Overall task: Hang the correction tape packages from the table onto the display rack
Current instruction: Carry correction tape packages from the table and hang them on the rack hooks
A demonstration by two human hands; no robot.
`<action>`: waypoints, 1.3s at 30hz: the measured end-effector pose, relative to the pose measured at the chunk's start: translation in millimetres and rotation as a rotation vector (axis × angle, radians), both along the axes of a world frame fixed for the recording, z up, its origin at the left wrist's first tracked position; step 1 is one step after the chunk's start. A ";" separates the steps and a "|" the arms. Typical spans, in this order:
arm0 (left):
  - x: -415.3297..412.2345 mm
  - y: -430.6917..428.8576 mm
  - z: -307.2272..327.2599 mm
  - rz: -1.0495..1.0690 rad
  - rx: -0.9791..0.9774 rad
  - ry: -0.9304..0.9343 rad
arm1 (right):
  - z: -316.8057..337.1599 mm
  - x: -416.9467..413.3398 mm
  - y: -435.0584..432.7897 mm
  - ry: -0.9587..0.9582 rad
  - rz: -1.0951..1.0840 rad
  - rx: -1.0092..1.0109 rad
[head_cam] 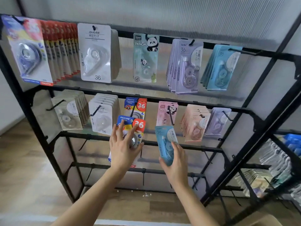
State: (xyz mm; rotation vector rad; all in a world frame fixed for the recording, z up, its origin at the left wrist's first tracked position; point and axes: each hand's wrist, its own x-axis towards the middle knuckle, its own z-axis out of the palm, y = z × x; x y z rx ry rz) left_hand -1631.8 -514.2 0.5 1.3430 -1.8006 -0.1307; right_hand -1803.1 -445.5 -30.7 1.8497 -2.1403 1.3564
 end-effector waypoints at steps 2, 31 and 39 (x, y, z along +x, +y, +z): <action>-1.5 0.1 -2.0 0.012 -0.011 0.003 | -0.4 -2.0 -1.8 -0.008 0.003 0.000; -27.5 -119.6 -1.9 -0.081 0.294 -0.117 | 8.0 -4.1 -37.1 -0.047 -0.060 0.037; -6.8 -106.6 10.5 -0.093 0.239 0.107 | 5.5 1.8 -26.6 -0.071 -0.121 0.055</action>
